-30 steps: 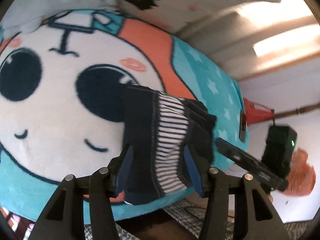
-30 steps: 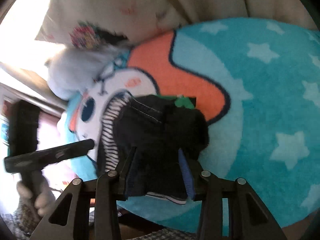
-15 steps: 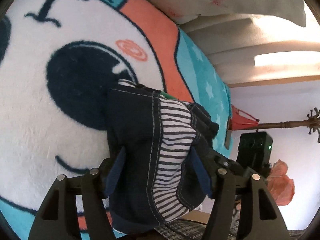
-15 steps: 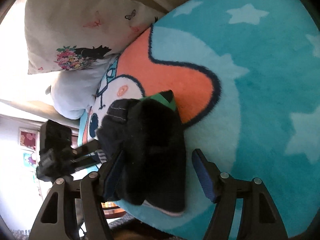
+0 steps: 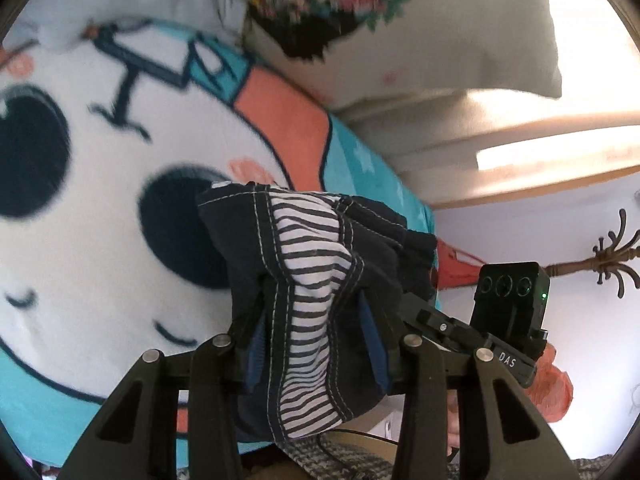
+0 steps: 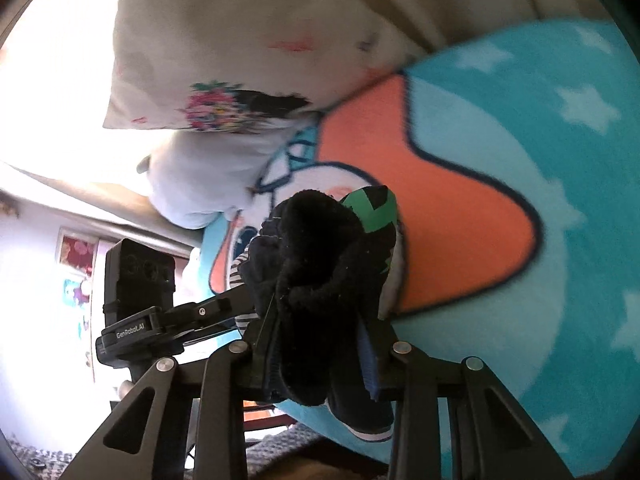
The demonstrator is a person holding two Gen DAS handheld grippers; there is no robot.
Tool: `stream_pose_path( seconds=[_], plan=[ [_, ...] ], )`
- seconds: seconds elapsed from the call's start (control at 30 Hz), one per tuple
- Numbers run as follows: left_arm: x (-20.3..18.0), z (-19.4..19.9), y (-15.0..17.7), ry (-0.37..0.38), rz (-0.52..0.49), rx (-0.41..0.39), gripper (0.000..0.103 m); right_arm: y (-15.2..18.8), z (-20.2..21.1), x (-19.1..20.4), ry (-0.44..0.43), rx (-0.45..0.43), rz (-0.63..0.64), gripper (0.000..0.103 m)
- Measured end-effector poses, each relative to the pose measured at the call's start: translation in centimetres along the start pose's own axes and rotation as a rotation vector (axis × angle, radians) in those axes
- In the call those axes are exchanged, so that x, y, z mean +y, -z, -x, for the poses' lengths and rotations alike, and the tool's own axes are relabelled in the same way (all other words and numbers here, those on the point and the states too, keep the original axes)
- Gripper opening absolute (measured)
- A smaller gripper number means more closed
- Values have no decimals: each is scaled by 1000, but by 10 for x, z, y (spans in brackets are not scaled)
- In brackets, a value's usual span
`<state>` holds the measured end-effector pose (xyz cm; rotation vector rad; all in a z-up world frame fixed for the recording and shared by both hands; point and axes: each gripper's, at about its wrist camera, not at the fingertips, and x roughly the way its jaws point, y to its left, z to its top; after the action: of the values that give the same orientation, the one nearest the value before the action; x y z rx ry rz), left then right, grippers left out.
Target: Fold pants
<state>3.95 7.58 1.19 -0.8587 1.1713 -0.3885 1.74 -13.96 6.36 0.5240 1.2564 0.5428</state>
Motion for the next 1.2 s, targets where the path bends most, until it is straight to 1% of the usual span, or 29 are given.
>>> stream_pose_path(
  seconds=[0.1, 0.17, 0.2, 0.23, 0.27, 0.3, 0.37, 0.4, 0.43, 0.47, 0.53, 0.57, 0.6, 0.67, 0.73, 0.77, 0.8, 0.83, 0.9, 0.97, 1.0, 1.03, 1.07, 1.1, 1.13, 1.2],
  plan=[
    [4, 12, -17, -53, -3, -33, 41, -17, -18, 13, 1, 4, 29, 36],
    [8, 13, -31, -107, -11, -51, 42, -27, -30, 19, 14, 8, 55, 36],
    [12, 12, -38, -135, -12, -57, 45, -32, -37, 20, 28, 10, 68, 36],
    [19, 10, -44, -169, -6, -57, 49, -36, -46, 22, 50, 12, 82, 36],
    [25, 6, -49, -204, 6, -54, 50, -40, -55, 22, 78, 17, 92, 36],
    [35, -1, -54, -270, 31, -47, 50, -43, -65, 20, 107, 26, 98, 39],
    [50, -12, -55, -333, 70, -12, 51, -45, -84, 10, 204, 57, 91, 44],
    [54, -16, -53, -319, 82, -1, 51, -45, -92, 4, 252, 77, 76, 51],
    [56, -15, -50, -306, 86, -2, 51, -44, -94, -1, 265, 85, 52, 54],
    [54, -13, -47, -296, 76, -8, 51, -44, -92, -4, 256, 83, 37, 58],
    [48, -6, -45, -277, 56, -17, 51, -43, -81, -2, 260, 68, 37, 58],
    [46, -1, -43, -277, 44, -26, 51, -43, -72, 1, 273, 44, 46, 58],
    [45, 7, -41, -279, 29, -38, 51, -44, -60, 8, 292, 1, 59, 58],
    [39, 20, -37, -292, -4, -73, 51, -43, -40, 22, 309, -74, 98, 58],
    [34, 35, -34, -308, -23, -111, 52, -42, -26, 40, 293, -130, 146, 58],
    [32, 39, -32, -316, -29, -129, 52, -40, -25, 45, 282, -140, 162, 58],
    [30, 43, -30, -327, -38, -148, 52, -37, -26, 50, 273, -142, 176, 58],
    [27, 51, -25, -355, -62, -182, 52, -34, -33, 54, 264, -134, 188, 58],
    [23, 58, -20, -402, -106, -227, 53, -26, -50, 53, 259, -89, 211, 58],
    [19, 66, -10, -477, -182, -295, 54, -18, -77, 40, 290, -32, 217, 58],
    [18, 69, -4, -510, -210, -323, 58, -14, -88, 33, 288, -17, 213, 58],
    [19, 70, 2, -559, -239, -357, 60, -8, -99, 22, 284, -12, 207, 59],
    [19, 72, 6, -578, -251, -375, 60, -4, -101, 17, 277, -26, 210, 59],
    [22, 74, 10, -594, -265, -399, 61, 0, -101, 15, 262, -58, 223, 63],
    [24, 74, 14, -624, -283, -436, 64, 5, -99, 14, 235, -83, 244, 71],
    [24, 72, 18, -668, -306, -490, 69, 11, -101, 16, 222, -111, 274, 73]
  ],
)
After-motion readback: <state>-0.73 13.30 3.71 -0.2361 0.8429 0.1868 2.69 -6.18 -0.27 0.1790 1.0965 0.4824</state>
